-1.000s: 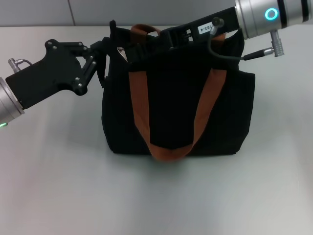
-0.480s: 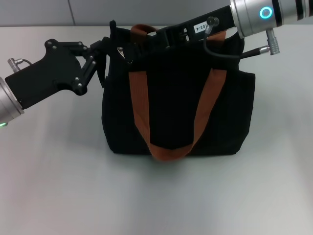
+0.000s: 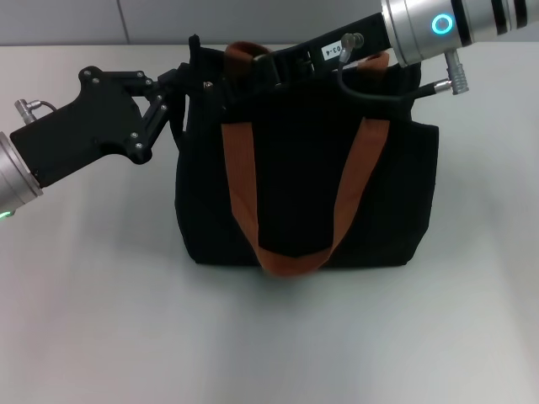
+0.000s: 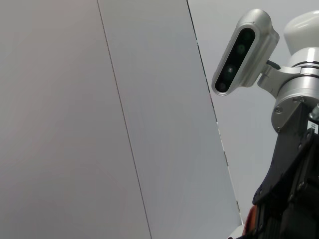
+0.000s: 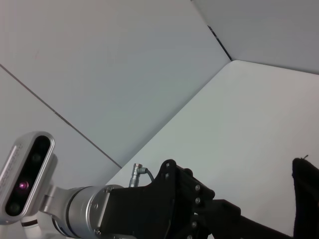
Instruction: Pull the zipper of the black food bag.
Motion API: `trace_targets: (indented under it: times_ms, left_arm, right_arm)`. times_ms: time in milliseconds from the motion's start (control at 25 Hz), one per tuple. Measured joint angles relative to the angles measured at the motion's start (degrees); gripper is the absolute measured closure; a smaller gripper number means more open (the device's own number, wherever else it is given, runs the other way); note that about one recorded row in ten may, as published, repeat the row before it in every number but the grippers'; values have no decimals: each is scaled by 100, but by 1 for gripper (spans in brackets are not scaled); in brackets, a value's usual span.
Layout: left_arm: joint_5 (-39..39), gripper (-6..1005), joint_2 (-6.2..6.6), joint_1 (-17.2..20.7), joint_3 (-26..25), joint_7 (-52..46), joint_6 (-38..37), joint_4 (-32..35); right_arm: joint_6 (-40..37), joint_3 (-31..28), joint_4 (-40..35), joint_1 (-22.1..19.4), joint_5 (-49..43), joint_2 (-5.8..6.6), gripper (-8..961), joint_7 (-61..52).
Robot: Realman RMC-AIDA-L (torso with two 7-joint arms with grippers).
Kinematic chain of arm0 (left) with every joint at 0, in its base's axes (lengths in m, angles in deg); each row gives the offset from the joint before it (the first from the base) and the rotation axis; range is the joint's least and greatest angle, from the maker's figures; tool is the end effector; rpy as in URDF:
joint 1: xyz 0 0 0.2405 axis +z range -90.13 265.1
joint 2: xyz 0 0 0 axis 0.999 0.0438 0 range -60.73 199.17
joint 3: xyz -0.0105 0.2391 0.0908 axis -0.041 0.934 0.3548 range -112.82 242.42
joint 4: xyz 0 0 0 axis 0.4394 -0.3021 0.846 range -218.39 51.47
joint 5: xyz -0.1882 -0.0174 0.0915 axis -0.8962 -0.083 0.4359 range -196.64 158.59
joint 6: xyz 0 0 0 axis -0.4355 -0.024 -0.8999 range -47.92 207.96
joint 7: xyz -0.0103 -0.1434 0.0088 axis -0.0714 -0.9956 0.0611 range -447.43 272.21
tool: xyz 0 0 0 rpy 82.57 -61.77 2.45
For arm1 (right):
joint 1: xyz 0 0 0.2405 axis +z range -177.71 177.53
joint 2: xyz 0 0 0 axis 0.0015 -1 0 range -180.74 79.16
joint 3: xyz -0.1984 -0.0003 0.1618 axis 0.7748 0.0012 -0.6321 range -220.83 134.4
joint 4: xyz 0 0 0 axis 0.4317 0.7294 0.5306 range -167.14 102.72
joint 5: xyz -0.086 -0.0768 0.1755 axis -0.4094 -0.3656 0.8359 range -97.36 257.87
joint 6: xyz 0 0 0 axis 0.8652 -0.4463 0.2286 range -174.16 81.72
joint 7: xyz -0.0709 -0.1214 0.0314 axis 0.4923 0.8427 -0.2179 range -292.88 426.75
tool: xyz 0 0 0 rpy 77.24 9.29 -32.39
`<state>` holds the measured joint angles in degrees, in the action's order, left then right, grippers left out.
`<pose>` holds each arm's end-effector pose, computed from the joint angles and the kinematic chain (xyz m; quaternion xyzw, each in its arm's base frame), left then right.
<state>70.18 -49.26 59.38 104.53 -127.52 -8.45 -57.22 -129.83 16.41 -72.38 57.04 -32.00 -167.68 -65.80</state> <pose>-0.2578 0.3330 0.0116 -0.8814 -0.0001 -0.3499 0.3174 0.0775 0.4092 -0.0240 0.9189 -0.3637 -0.1499 0.0299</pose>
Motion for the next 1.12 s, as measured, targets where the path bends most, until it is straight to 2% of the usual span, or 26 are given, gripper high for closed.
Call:
trace_targets:
  times_ms: [320, 1120]
  left_arm:
    - [-37, 977, 0, -42, 0, 0, -49, -1]
    - [-76, 977, -8, -116, -1, 0, 3, -14]
  right_arm:
    - [30, 57, -1, 18, 0, -47, 580, -2]
    - [91, 64, -3, 62, -9, -63, 585, -7]
